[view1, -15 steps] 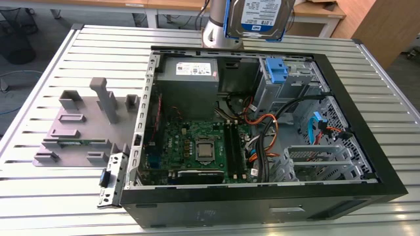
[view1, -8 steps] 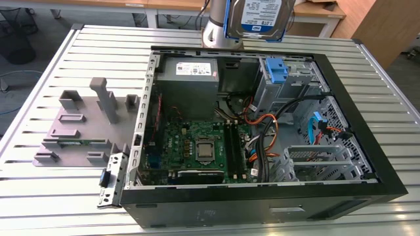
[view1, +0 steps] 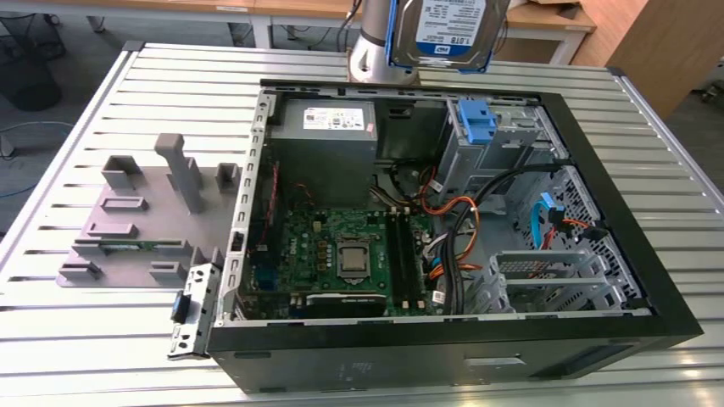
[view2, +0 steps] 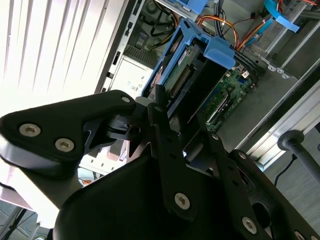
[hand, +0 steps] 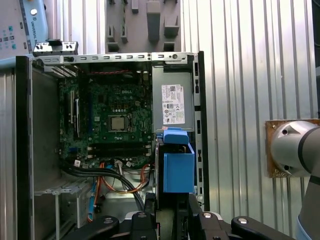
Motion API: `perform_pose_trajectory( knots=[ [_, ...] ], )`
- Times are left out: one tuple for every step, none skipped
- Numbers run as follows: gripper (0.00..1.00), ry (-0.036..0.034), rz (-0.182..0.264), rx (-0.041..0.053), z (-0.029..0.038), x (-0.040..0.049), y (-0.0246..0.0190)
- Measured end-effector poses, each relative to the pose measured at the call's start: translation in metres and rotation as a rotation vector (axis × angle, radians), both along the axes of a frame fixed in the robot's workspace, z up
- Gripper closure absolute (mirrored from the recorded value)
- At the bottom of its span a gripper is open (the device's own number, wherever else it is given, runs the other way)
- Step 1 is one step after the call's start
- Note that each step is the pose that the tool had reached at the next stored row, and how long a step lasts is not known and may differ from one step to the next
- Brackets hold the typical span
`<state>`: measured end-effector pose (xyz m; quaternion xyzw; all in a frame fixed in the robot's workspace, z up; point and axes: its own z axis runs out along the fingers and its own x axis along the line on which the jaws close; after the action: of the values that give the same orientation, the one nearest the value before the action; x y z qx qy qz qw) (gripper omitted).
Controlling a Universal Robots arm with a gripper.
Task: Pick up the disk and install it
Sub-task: 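Pick up the disk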
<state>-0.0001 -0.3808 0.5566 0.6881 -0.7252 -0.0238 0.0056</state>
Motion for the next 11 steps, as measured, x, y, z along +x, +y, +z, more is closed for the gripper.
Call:
perform_pose_trajectory(
  knots=[
    [0.65, 0.0000, 0.000, 0.0000, 0.0000, 0.0000, -0.0002],
    [0.65, 0.0000, 0.000, 0.0000, 0.0000, 0.0000, -0.0005],
    [0.65, 0.0000, 0.000, -0.0001, 0.0000, 0.0000, -0.0008],
    [0.65, 0.0000, 0.000, -0.0001, 0.0000, 0.0000, -0.0012],
    [0.65, 0.0000, 0.000, -0.0001, 0.0000, 0.0000, -0.0015],
    [0.65, 0.0000, 0.000, 0.0000, 0.0000, 0.0000, -0.0019],
    [0.65, 0.0000, 0.000, 0.0000, 0.0000, 0.0000, -0.0022],
    [0.65, 0.0000, 0.000, 0.0000, 0.0000, 0.0000, -0.0025],
    [0.65, 0.0000, 0.000, -0.0001, 0.0000, 0.0000, -0.0028],
    [0.65, 0.0000, 0.000, -0.0001, 0.0000, 0.0000, -0.0031],
    [0.65, 0.0001, 0.000, -0.0001, 0.0000, 0.0000, -0.0034]
  ],
)
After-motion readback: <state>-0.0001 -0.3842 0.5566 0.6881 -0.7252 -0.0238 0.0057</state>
